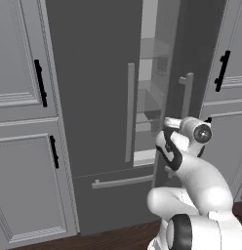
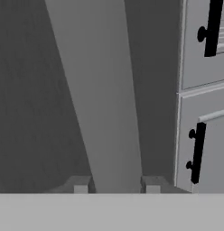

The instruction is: Grab a lemon wedge from the fridge and one ice cube from the ice bowl, and put them in the glass of lemonade.

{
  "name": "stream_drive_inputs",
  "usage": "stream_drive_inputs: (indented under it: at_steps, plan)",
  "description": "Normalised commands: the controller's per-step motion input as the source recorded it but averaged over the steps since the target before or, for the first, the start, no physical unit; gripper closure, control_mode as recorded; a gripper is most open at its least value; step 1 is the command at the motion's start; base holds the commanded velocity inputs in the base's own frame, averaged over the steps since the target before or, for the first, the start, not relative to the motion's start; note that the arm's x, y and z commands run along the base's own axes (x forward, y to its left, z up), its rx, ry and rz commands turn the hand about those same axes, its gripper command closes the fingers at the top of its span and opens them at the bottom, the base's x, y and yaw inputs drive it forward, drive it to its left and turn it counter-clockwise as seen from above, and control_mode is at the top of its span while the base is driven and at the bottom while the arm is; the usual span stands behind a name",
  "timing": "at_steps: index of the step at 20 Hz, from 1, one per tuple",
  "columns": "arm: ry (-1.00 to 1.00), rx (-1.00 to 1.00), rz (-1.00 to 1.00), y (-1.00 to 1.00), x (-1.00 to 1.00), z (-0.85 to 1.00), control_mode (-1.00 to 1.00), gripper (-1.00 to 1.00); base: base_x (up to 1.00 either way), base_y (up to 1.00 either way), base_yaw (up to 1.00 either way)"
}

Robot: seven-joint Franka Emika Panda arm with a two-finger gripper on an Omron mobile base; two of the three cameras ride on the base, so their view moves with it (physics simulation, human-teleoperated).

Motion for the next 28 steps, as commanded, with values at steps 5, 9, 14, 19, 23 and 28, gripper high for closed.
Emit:
stream_drive_inputs:
  at_steps: [5,9,14,19,23,28]
  plan:
    - [0.2,0.11,-0.01,-0.91,-0.61,0.53,-1.0,1.0,0.0,0.0,0.0]
    - [0.25,0.1,0.0,-1.0,-0.52,0.55,-1.0,1.0,0.0,0.0,0.0]
    - [0.18,0.06,-0.01,-1.0,-0.47,0.15,-1.0,1.0,0.0,0.0,0.0]
    - [-0.02,0.02,-0.02,-0.37,-0.32,0.0,-1.0,-1.0,0.0,0.0,0.0]
    - [-0.1,0.0,0.0,0.0,-0.61,0.44,-1.0,-1.0,0.0,0.0,0.0]
    - [-0.11,-0.03,0.05,0.2,-1.0,1.0,-1.0,-1.0,0.0,0.0,0.0]
